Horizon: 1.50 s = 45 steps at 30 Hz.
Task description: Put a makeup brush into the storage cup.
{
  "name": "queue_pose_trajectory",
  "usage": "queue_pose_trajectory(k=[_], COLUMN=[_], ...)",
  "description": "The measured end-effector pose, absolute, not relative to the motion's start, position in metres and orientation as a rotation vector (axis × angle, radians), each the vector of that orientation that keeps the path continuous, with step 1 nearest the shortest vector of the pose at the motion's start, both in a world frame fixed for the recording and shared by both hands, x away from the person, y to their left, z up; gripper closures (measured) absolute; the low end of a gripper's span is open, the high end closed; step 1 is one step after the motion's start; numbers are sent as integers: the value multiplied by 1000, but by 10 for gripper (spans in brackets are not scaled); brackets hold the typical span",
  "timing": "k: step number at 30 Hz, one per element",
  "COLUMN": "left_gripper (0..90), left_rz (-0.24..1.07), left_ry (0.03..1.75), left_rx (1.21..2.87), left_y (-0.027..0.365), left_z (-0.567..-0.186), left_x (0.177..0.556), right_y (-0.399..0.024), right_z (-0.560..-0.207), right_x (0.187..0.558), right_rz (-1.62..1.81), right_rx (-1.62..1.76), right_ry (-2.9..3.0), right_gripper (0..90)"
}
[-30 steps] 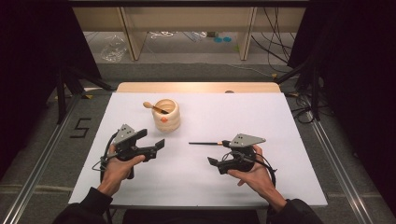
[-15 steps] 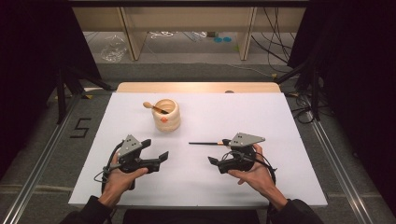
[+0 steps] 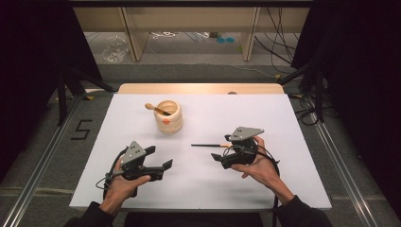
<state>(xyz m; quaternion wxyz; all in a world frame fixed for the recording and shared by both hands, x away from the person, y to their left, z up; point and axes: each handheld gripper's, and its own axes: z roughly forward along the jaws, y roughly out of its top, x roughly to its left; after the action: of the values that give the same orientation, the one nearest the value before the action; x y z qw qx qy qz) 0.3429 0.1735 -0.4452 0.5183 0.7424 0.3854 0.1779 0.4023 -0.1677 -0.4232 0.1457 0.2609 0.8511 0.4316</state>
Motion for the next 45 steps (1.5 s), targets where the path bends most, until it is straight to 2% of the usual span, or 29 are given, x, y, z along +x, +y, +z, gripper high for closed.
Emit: queue_pose_trajectory(k=[13, 21, 33, 45], left_gripper=[158, 158, 158, 158], left_rz=[415, 423, 414, 413], left_ry=[923, 935, 930, 926], left_rx=[1782, 1782, 1791, 1795], left_y=[172, 174, 172, 173], left_z=[-447, -446, -447, -447], left_x=[344, 344, 344, 344], right_y=[-167, -161, -154, -143], right_z=[-424, -431, -443, -446], right_x=[441, 454, 465, 484], right_rz=[1140, 1092, 1000, 913], right_rx=[745, 714, 682, 609], right_ry=[2533, 2568, 2635, 2730], right_gripper=[177, 250, 297, 385])
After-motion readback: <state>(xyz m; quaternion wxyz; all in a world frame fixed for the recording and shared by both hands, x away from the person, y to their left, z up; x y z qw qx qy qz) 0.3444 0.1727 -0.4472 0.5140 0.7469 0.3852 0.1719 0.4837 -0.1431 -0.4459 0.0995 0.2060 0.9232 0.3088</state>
